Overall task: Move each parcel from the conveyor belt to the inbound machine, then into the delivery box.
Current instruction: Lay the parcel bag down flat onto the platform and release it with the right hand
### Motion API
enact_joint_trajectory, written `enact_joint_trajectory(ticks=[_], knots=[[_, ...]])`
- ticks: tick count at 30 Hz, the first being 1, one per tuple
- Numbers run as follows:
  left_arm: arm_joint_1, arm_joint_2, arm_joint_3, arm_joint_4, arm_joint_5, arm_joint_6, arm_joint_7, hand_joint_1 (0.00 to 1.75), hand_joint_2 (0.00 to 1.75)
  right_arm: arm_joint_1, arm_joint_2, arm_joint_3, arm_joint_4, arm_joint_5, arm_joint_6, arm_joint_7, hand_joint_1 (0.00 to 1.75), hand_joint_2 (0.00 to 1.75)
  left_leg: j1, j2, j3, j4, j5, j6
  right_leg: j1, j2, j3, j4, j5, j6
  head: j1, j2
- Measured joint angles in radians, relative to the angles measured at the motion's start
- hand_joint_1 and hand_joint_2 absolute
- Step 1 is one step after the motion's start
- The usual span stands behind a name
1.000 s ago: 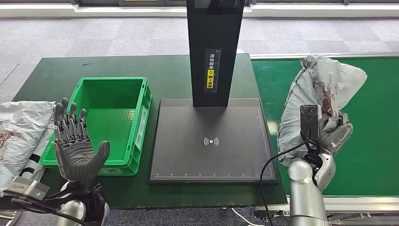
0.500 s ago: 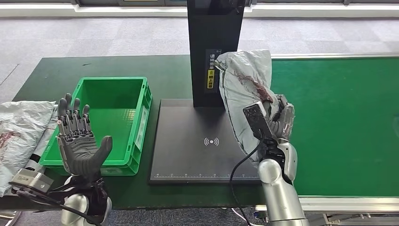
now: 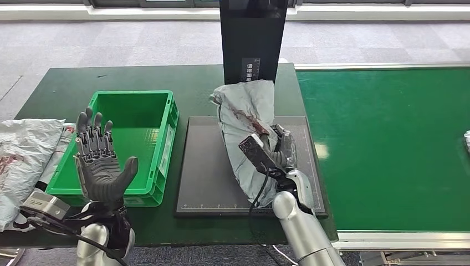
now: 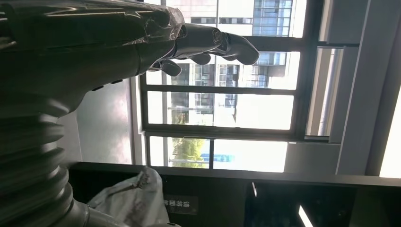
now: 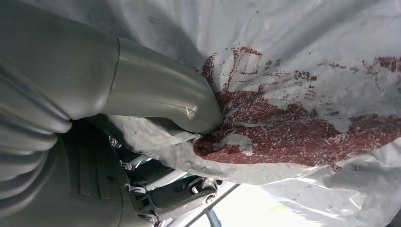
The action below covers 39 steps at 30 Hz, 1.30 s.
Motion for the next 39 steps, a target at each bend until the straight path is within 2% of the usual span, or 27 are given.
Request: enact_joint_trajectory(ticks=[4,9,13,29,32,36,38,39], knots=[[0.0,0.0,-0.006,0.011,0.002,0.001,0.0,0.0,1.75,-0.004,0.004,0.029,0.066,-0.017,0.019,0.001,1.75,1.75,0.0,0.0,0.0,0.0,0.0,0.0,0.0,0.0,0.0,0.0,0.0,0.0,0.0,0.0],[0.001,0.001,-0.021,0.02,0.004,0.007,0.0,0.0,1.75,0.005,0.005,0.061,0.107,-0.046,0.098,-0.037,1.75,1.75,0.0,0.0,0.0,0.0,-0.001,0.001,-0.001,0.0,0.0,0.0,0.0,0.0,0.0,0.0],[0.002,0.001,-0.027,0.021,0.008,0.023,0.0,0.0,1.75,0.014,0.006,0.088,0.127,-0.049,0.078,-0.044,0.0,1.75,0.0,0.0,0.0,0.0,-0.001,0.001,-0.001,0.0,0.0,-0.001,0.0,0.0,0.0,0.0],[0.007,0.003,-0.03,0.019,0.01,0.039,0.0,0.0,1.75,0.013,0.01,0.104,0.132,-0.098,0.029,-0.079,0.0,1.75,0.0,0.0,0.0,0.0,-0.001,0.001,-0.001,0.0,0.0,0.0,0.0,0.0,0.0,0.0],[0.015,0.005,-0.031,0.014,0.011,0.049,0.0,0.0,1.75,0.02,0.008,0.108,0.102,-0.101,-0.048,-0.097,0.0,1.75,0.0,0.0,0.0,0.0,-0.001,0.001,-0.001,0.0,0.0,0.0,0.0,0.0,0.0,0.0],[0.026,0.008,-0.031,0.001,0.014,0.061,-0.001,0.0,1.75,0.043,-0.004,0.116,-0.005,-0.065,-0.23,-0.091,0.0,1.75,0.0,0.0,0.0,0.0,-0.001,0.001,-0.001,0.0,-0.001,-0.001,0.0,0.0,0.0,0.0],[0.032,0.009,-0.033,0.0,0.01,0.066,-0.001,0.0,1.75,0.076,-0.01,0.113,-0.093,-0.063,-0.341,-0.14,0.0,1.75,0.0,0.0,0.0,0.0,-0.001,0.001,-0.001,0.0,-0.001,-0.001,-0.001,0.0,0.0,0.0],[0.031,0.009,-0.035,0.007,-0.004,0.078,0.0,0.0,1.75,0.099,-0.01,0.103,-0.151,-0.072,-0.38,-0.204,0.0,1.75,0.0,0.0,0.0,0.0,-0.001,0.001,-0.001,0.0,-0.001,-0.001,-0.001,0.0,0.0,0.0]])
